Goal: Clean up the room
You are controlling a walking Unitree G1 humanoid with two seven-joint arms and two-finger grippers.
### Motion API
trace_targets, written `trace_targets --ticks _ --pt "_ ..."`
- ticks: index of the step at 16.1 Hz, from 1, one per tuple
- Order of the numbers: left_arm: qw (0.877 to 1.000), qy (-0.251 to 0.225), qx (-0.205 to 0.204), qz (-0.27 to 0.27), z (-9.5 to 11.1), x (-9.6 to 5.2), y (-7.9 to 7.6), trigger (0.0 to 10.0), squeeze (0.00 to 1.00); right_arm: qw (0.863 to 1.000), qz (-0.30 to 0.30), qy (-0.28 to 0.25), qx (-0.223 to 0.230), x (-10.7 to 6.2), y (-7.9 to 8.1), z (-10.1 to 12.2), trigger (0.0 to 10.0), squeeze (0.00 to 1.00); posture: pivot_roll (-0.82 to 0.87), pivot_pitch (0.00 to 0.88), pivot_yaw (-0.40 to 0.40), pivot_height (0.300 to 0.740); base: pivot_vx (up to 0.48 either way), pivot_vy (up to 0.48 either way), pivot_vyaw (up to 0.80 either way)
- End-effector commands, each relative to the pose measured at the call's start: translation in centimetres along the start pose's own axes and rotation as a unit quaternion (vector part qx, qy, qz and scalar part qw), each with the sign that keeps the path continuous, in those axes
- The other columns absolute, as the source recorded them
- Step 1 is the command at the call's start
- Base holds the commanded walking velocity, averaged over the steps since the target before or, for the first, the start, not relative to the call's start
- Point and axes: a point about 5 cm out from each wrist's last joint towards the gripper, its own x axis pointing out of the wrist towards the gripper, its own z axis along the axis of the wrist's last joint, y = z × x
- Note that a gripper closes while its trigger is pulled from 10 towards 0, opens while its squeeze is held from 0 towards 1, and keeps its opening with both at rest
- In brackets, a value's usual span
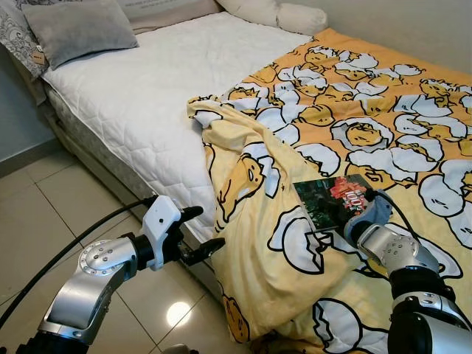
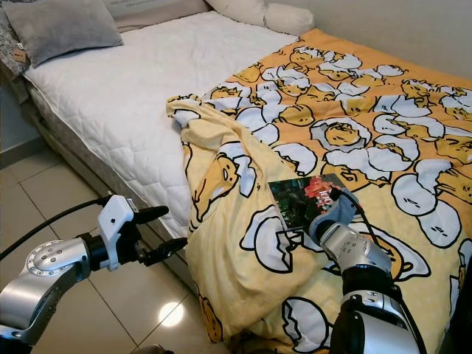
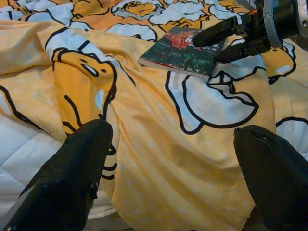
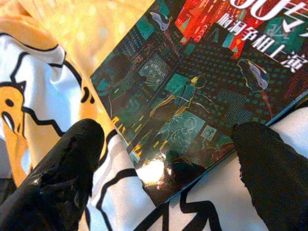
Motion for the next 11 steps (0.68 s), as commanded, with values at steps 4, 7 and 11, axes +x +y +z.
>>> trace_targets --ticks 4,7,11 --pt "1.0 0.012 0.013 -0.018 0.1 0.1 -0.5 10.0 0.0 1.0 0.008 -0.009 0.023 -0.6 -0.4 1.1 10.0 0.0 -0.05 0.0 -0.051 0.74 0.0 0.0 0.0" --pt "0.999 0.014 0.014 -0.031 0.2 0.2 -0.7 10.0 0.0 1.0 0.007 0.001 0.027 -0.7 -0.6 0.6 10.0 0.0 -0.05 0.0 -0.056 0.74 0.0 0.0 0.0" --pt "0.999 0.017 0.017 -0.048 0.4 0.4 -0.7 10.0 0.0 0.999 0.007 0.008 0.032 -0.9 -0.7 0.1 10.0 0.0 -0.05 0.0 -0.058 0.74 0.0 0.0 0.0"
